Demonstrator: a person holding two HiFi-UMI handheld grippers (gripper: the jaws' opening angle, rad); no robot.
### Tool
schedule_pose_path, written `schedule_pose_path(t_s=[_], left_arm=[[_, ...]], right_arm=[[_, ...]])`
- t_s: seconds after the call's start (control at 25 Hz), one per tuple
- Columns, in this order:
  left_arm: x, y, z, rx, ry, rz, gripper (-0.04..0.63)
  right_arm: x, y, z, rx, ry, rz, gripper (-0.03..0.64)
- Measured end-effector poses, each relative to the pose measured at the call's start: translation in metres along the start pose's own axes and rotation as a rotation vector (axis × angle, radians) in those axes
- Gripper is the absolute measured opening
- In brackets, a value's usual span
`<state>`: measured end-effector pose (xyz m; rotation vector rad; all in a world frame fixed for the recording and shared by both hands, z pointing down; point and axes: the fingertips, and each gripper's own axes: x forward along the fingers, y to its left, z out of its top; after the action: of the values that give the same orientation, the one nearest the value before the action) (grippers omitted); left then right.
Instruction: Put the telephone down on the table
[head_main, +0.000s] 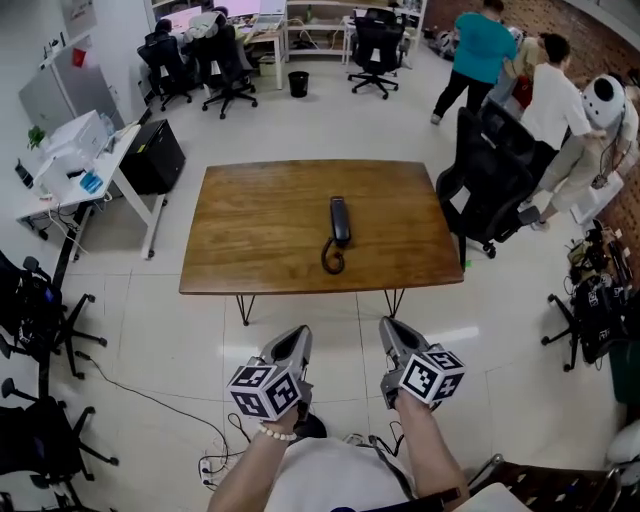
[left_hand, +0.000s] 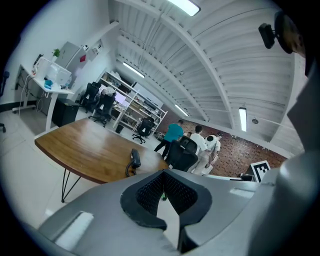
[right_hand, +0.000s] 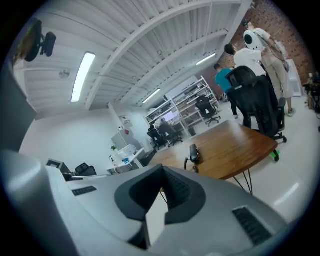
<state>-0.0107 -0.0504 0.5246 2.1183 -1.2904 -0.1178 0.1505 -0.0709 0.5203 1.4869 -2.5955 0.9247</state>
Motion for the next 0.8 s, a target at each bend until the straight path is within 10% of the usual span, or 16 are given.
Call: schedule_pose_path(t_s=[0.8], left_arm=[[-0.056, -0.100, -0.057, 0.046, -0.041, 0.014, -0.017]], right_arm=[[-0.106, -0.001, -0.031, -0.127, 0.048, 0.029, 0.000]])
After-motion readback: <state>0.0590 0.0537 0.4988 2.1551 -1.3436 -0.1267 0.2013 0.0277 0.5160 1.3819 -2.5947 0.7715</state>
